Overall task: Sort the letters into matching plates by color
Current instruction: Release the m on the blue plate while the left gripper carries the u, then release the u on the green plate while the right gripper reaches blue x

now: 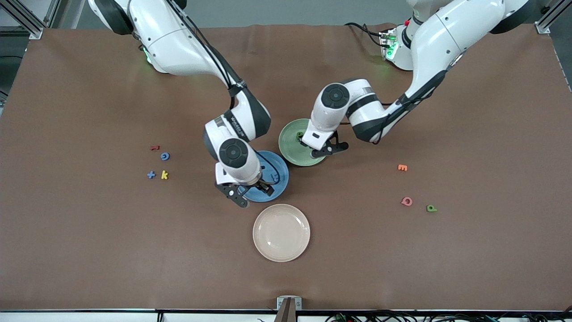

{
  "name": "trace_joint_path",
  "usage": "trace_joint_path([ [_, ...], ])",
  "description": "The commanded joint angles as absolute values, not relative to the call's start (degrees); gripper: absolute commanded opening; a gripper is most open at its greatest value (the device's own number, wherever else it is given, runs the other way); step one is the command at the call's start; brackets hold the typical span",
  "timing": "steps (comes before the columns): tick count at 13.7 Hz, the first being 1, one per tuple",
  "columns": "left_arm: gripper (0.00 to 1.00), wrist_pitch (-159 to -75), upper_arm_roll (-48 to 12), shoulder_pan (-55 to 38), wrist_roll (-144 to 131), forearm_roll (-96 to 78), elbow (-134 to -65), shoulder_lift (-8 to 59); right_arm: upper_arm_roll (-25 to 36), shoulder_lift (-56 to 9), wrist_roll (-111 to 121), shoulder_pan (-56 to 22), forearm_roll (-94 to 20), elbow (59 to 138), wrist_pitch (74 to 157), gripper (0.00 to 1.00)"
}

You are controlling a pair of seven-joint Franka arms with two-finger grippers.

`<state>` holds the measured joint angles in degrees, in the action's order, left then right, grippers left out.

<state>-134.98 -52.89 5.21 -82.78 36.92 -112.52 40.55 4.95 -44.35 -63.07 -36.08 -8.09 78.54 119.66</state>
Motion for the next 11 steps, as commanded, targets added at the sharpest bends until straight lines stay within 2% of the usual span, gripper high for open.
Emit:
trace_joint_path([
  [1,0.10,-135.09,-52.38,2.99,-85.42,37.00,-111.45,40.17,4.39,-39.31,-54.09,-33.32,-8.61,83.38,118.47,1.00],
  [3,0.35,-135.18,-52.12,2.99,-85.69,37.00,-111.36,40.34,4.48,-35.61,-47.31,-30.95,-8.53,88.13,118.74,1.00],
  [5,0.81,-135.09,-52.12,2.99,-88.05,36.04,-109.96,40.52,4.48,-31.40,-40.29,-28.58,-8.18,94.01,120.66,1.00],
  [6,1.00,-135.09,-52.12,2.90,-90.33,36.12,-109.60,40.52,4.48,-29.20,-37.12,-27.09,-7.91,98.05,122.94,1.00],
  [11,1.00,-134.65,-52.12,8.42,-87.82,37.09,-108.81,38.85,4.66,-22.77,-21.75,-19.18,-2.21,115.90,137.26,1.00],
])
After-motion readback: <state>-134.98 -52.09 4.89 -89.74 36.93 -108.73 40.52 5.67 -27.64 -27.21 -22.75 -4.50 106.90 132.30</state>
